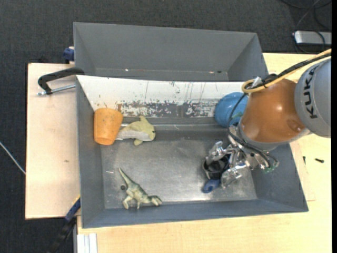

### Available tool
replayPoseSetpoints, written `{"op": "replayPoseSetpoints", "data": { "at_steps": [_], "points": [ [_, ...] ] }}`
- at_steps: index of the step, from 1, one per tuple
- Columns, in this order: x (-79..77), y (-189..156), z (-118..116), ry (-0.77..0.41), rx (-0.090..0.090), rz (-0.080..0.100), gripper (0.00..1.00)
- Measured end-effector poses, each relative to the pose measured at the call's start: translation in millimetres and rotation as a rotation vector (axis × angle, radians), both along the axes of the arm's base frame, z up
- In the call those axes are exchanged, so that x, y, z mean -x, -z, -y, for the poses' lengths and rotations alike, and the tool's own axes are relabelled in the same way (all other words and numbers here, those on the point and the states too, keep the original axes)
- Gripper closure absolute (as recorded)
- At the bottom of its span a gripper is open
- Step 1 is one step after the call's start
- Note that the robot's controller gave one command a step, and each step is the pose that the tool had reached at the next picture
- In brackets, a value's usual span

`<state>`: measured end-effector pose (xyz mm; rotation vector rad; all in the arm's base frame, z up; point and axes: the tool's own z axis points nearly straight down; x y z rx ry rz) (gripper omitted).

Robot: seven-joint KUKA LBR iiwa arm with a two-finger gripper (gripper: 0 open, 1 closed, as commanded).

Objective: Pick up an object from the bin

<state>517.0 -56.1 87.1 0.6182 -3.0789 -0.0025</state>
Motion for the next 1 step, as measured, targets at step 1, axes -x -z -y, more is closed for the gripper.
{"op": "replayPoseSetpoints", "data": {
  "at_steps": [1],
  "points": [
    [-15.4,-137.0,48.9,-0.197,0.005,0.015,1.00]
  ]
}}
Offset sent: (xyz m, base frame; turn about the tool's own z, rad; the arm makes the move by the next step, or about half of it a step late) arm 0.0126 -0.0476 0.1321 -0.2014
